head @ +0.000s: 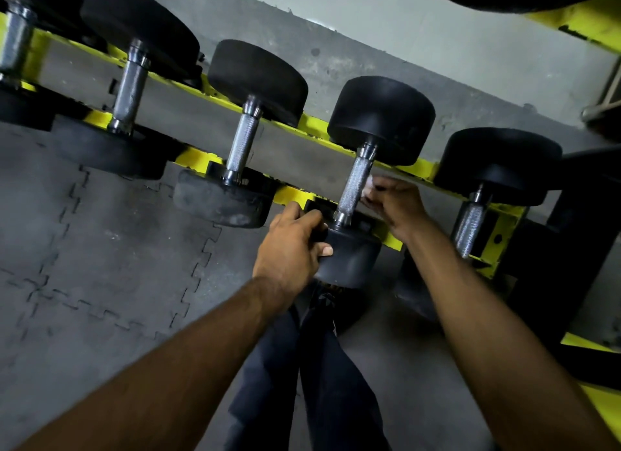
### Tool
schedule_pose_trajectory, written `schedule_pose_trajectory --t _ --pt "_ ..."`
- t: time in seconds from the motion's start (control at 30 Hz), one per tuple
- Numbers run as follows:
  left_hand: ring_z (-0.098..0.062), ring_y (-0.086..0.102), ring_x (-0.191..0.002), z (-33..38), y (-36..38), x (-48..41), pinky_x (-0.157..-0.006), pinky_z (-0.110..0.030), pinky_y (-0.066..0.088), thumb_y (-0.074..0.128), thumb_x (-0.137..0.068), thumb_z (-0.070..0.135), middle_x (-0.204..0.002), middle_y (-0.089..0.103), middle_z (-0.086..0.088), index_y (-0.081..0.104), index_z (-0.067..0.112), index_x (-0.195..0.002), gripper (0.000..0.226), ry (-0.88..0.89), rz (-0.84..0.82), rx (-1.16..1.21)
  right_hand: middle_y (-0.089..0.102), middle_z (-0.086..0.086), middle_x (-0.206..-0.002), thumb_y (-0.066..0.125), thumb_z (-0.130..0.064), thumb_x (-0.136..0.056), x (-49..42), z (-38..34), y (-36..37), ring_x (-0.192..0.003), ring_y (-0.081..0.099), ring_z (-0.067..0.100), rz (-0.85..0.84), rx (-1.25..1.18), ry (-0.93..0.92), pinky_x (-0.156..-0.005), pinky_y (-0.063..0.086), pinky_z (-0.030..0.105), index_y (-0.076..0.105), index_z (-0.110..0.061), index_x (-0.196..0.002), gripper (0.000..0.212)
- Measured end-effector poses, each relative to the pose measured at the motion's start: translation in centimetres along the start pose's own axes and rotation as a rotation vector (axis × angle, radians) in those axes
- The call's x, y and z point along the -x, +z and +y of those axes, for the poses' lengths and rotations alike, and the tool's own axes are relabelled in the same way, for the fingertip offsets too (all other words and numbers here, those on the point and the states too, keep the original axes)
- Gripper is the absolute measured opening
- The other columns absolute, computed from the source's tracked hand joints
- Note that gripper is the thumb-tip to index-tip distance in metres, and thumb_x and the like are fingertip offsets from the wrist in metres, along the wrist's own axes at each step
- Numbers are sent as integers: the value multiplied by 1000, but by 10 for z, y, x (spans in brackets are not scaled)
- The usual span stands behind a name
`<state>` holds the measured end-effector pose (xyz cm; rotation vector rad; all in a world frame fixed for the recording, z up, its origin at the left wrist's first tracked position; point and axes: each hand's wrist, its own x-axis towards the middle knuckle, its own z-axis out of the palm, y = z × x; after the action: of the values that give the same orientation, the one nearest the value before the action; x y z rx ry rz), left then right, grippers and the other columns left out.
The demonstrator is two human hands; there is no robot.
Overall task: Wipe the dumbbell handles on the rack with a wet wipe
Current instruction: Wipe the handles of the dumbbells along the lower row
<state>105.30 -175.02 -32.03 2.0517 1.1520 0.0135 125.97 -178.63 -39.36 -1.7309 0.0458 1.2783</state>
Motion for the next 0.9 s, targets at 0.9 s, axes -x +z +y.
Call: schedule_pose_trajectory --t 0.9 --pt "-23 49 -94 -12 -1 -3 -73 -41 52 80 -79 28 -98 45 4 62 18 -94 25 82 -6 69 74 -4 -100 71 -27 -80 19 -67 61 -94 67 22 -502 1910 -609 -68 47 27 76 -29 -99 20"
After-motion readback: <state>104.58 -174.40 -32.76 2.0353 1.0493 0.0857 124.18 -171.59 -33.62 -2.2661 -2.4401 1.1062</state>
